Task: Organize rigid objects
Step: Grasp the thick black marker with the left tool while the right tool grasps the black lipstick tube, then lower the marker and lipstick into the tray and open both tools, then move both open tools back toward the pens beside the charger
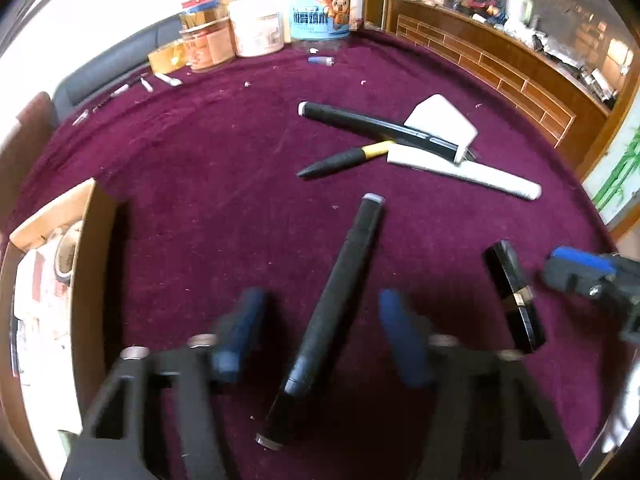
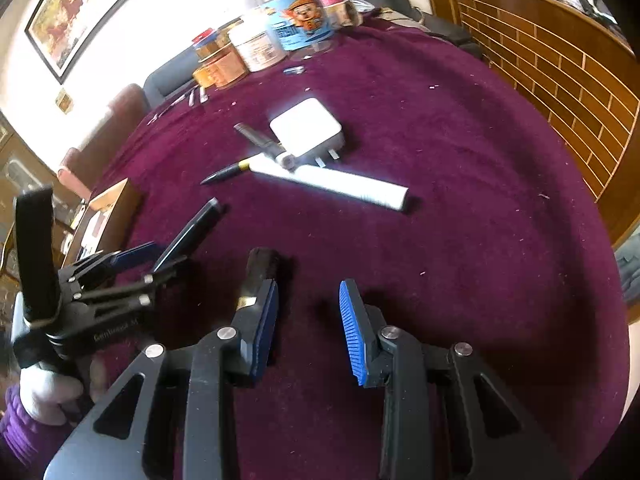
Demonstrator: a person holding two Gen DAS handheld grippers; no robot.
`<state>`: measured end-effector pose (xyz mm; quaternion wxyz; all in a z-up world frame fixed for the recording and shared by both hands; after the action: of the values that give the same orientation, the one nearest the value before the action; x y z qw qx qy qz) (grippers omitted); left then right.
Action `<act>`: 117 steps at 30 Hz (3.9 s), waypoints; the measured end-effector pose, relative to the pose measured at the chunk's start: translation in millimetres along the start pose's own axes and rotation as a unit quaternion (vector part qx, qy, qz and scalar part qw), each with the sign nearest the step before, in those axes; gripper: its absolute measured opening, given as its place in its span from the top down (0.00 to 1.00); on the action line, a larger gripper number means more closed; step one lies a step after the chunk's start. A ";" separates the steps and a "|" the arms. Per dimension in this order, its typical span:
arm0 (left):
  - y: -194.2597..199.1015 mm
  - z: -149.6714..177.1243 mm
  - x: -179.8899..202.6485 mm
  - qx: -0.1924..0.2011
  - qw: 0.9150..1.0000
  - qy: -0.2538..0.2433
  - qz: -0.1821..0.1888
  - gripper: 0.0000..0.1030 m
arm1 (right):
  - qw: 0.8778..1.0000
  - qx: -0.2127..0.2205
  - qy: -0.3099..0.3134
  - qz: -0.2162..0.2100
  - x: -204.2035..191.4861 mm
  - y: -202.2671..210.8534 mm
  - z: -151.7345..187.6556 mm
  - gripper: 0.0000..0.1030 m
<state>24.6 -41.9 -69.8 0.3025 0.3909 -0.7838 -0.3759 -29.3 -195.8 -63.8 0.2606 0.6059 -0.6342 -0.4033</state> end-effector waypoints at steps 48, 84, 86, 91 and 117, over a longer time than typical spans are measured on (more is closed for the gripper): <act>161.2 125.9 -245.2 0.082 0.957 0.276 -0.027 0.71 | 0.956 -0.124 0.186 -0.188 -386.1 -27.8 41.1 0.85; 168.9 54.4 -61.2 0.157 0.968 0.098 -0.169 0.15 | 0.994 0.085 -0.073 0.012 -69.4 21.4 -29.8 0.00; 160.4 50.8 -47.9 0.150 0.970 0.091 -0.168 0.15 | 0.992 0.089 -0.084 0.018 -47.4 26.6 -35.9 0.00; 130.2 42.2 -24.4 0.113 0.977 0.069 -0.170 0.15 | 0.989 0.093 -0.111 0.030 -6.1 28.0 -37.8 0.00; 29.1 38.3 -39.8 0.033 0.991 0.097 -0.089 0.02 | 0.992 0.052 -0.050 0.101 10.3 -21.7 -107.6 0.00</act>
<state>4.3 17.0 -73.4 0.3297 0.5038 -0.7245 -0.3356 69.7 -225.6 -25.4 0.2356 0.5305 -0.7247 -0.3712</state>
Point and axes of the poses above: each gripper's, at about its wrist camera, not at the fingertips, and y roughly against the way its jaws point, x to its right, z to its underside, the point moved 9 cm from there along -y, roughly the way its jaws point, and after that the axes turned 14 degrees about z, right-handed, at the moved point
